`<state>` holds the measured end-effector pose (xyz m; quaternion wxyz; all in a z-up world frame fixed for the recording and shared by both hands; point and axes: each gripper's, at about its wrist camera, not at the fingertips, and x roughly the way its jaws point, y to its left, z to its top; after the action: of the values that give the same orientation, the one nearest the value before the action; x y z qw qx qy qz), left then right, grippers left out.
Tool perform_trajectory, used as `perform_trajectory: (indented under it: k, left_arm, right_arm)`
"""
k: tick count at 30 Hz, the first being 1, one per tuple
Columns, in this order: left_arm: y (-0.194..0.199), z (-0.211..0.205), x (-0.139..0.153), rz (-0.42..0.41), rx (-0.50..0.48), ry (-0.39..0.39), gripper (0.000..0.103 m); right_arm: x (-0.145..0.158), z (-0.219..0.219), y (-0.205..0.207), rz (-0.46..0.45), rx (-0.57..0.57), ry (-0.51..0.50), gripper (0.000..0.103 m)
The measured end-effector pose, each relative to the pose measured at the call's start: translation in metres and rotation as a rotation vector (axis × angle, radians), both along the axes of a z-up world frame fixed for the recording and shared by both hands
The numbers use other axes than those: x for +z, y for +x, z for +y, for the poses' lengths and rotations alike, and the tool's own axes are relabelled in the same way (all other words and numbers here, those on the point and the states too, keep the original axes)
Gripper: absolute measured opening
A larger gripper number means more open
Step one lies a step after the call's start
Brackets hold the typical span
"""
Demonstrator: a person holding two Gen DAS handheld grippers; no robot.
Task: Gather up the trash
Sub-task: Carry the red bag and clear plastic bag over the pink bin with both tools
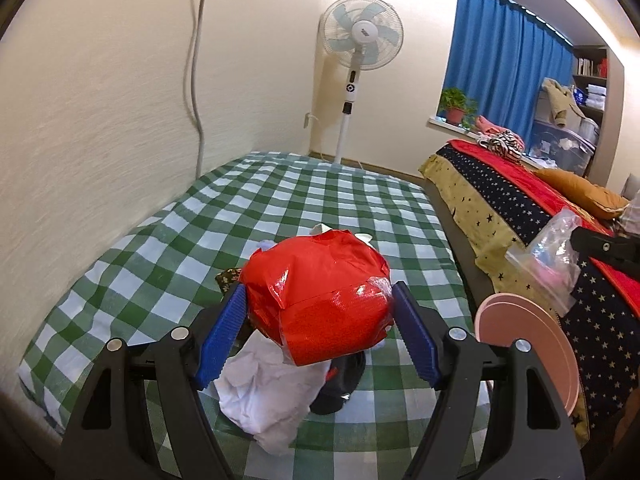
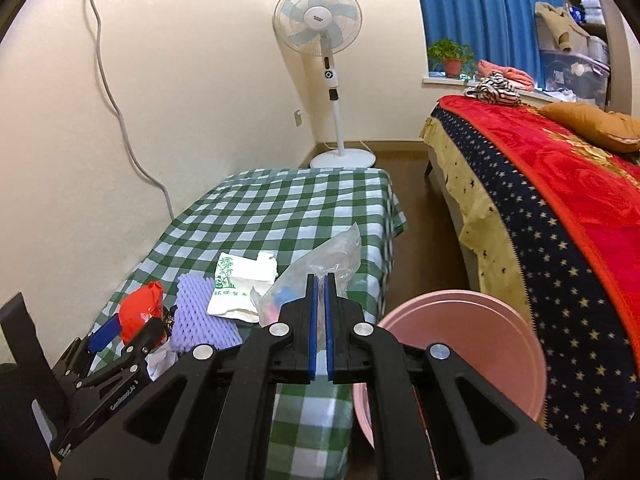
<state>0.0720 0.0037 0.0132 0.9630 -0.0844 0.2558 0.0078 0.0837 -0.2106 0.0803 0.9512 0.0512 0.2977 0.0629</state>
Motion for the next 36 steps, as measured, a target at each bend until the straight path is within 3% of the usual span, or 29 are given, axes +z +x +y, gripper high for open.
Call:
perform_trajectory:
  k: [8, 16, 36]
  left_arm:
    - [-0.009, -0.017, 0.003, -0.019, -0.053, 0.022, 0.071]
    - [-0.015, -0.03, 0.003, -0.03, -0.094, 0.038, 0.071]
    - [-0.006, -0.069, -0.005, -0.014, -0.219, 0.026, 0.071]
  right_arm:
    - [0.006, -0.023, -0.024, -0.018, -0.044, -0.005, 0.003]
    - [-0.007, -0.045, -0.036, -0.003, -0.113, 0.008, 0.003]
    - [-0.018, -0.079, -0.036, -0.003, -0.227, -0.014, 0.004]
